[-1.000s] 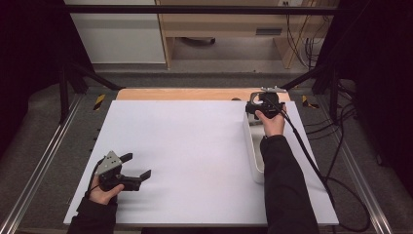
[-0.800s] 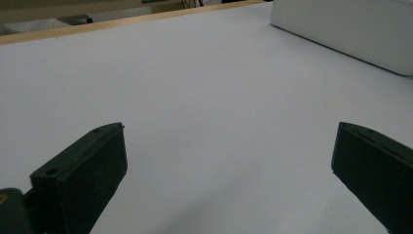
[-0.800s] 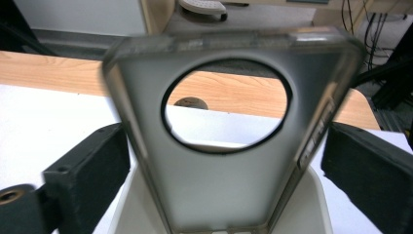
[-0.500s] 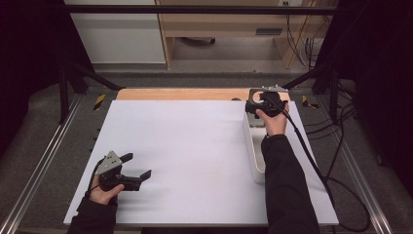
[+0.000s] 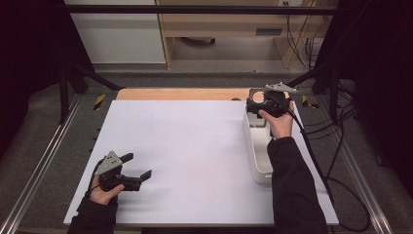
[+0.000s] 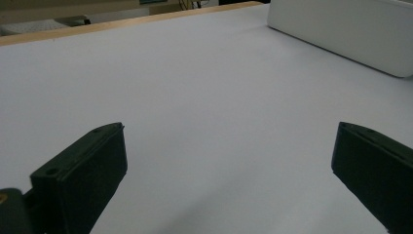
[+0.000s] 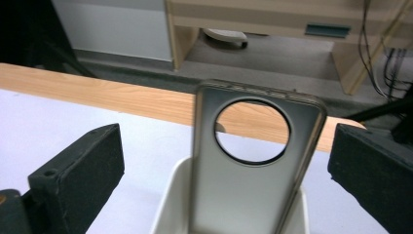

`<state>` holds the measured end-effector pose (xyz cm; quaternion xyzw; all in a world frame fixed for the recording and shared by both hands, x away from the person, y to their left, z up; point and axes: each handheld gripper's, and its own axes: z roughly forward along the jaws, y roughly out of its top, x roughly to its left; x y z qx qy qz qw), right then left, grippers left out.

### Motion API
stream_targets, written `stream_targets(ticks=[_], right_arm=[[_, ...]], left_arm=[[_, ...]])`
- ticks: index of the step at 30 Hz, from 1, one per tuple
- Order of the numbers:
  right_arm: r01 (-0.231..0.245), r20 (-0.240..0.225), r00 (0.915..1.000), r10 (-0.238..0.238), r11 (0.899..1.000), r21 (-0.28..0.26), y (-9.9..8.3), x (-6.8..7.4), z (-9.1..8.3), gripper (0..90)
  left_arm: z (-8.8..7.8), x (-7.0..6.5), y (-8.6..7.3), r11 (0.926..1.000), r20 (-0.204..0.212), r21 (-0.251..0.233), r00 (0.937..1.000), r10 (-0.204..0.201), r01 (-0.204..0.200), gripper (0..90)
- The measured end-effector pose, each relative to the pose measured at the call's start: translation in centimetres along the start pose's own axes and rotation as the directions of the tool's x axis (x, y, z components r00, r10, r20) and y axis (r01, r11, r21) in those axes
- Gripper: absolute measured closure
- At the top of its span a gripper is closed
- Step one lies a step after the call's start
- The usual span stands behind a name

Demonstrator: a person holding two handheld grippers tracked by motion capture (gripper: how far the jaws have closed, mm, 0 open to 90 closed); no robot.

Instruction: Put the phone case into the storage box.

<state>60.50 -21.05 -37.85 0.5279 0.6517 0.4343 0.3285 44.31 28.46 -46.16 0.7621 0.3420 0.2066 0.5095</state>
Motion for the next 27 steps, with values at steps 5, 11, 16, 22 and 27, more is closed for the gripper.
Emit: stream_targets(ticks=[5,11,16,22,27], right_arm=[[0.026,-0.082,0.9963,-0.028,0.999,-0.027,0.2,0.7,-2.0,0.5],[0.070,-0.187,0.9791,-0.081,0.996,-0.063,-0.1,1.7,-4.5,0.5],[0.085,-0.261,0.9593,-0.107,0.992,-0.096,-0.4,2.3,-6.7,0.5],[0.102,-0.324,0.9359,-0.139,0.986,-0.130,-1.6,2.3,-8.6,0.5],[0.105,-0.362,0.9199,-0.151,0.984,-0.144,-3.0,1.9,-9.8,0.5]], left_arm=[[0.0,0.0,0.0,1.0000,0.004,-0.001,1.0000,-0.001,0.001,0.0],[0.0,-0.1,0.0,1.0000,0.009,-0.001,0.9999,-0.007,0.007,0.0],[0.0,-0.1,0.0,1.0000,0.015,-0.005,0.9999,-0.006,0.006,0.0],[0.1,-0.3,0.1,1.0000,0.026,-0.006,0.9997,-0.002,0.003,0.0],[0.1,-0.3,0.1,1.0000,0.031,-0.009,0.9995,-0.003,0.003,0.0]])
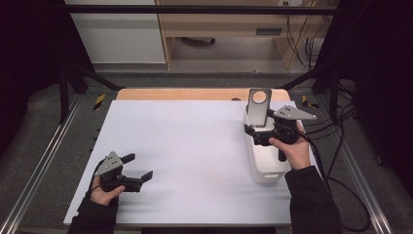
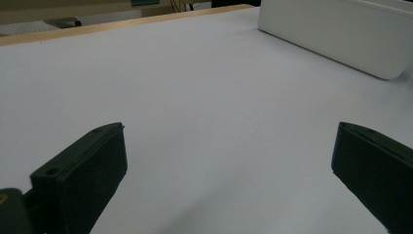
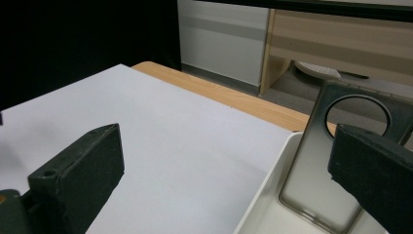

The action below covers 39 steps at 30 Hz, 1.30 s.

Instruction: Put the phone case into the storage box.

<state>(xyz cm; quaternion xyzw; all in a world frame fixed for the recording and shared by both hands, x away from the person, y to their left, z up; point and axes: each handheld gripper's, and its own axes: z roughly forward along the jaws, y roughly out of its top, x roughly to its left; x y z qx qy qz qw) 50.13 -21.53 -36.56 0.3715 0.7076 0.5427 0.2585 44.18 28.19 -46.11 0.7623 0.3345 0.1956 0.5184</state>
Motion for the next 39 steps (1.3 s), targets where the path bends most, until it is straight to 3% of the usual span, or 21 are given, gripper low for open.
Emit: stream_targets(ticks=[15,30,39], right_arm=[[0.027,-0.076,0.9967,-0.029,0.999,-0.026,-4.8,0.5,-3.6,0.5],[-0.008,-0.075,0.9972,0.003,0.998,-0.059,-9.4,-1.2,-7.1,0.5],[-0.016,-0.085,0.9963,0.014,0.999,-0.031,-11.8,-2.0,-7.9,0.4]], left_arm=[[0.1,-0.2,0.1,0.9999,0.012,-0.002,0.9999,0.012,-0.012,0.0],[0.0,-0.5,0.3,0.9995,0.031,-0.020,0.9992,0.026,-0.025,0.0],[-0.1,-0.7,0.3,0.9991,0.038,-0.031,0.9988,0.030,-0.029,0.0]])
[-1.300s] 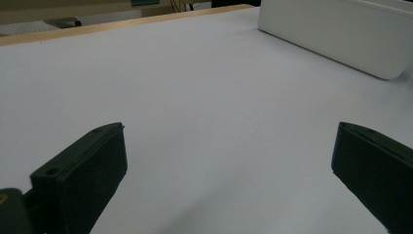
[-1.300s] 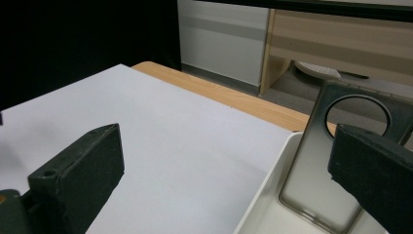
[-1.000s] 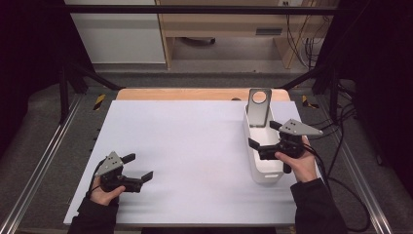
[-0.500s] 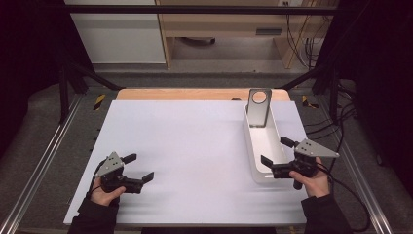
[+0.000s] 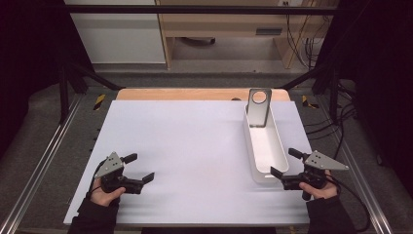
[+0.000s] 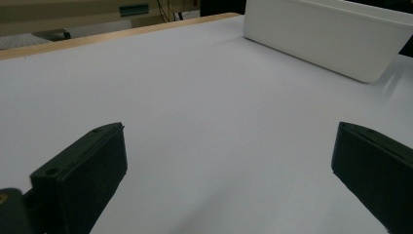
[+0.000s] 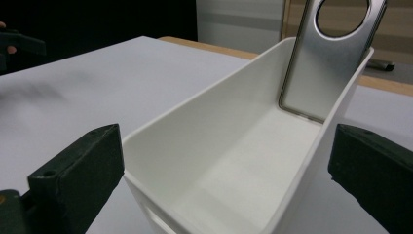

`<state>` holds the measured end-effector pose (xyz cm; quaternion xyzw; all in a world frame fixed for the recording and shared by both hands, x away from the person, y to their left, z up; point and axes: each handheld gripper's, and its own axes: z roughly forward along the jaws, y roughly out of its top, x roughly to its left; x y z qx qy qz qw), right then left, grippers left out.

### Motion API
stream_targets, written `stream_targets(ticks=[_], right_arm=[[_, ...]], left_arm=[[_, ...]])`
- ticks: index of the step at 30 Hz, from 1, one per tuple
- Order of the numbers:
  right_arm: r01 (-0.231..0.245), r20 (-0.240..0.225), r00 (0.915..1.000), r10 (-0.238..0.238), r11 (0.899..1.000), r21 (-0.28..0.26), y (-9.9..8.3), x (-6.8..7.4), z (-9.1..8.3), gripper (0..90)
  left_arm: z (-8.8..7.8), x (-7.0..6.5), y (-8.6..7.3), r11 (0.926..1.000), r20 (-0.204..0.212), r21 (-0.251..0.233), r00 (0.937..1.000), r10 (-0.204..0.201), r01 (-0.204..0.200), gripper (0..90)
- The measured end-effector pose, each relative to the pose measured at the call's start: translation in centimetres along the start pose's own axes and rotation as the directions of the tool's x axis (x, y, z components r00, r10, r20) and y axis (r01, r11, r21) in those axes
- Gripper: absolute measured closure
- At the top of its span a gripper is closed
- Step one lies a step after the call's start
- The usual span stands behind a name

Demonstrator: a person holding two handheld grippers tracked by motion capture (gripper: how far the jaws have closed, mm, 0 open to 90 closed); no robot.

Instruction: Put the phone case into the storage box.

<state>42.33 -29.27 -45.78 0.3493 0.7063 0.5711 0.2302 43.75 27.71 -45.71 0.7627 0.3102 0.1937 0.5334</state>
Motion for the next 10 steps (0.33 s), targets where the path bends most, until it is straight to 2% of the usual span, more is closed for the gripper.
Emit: stream_targets(ticks=[10], right_arm=[[-0.010,0.004,0.9999,0.010,1.000,0.013,-0.66,-0.41,-0.06,0.4]], left_arm=[[-0.02,-0.08,0.09,1.0000,0.003,-0.004,1.0000,0.006,-0.006,0.0]])
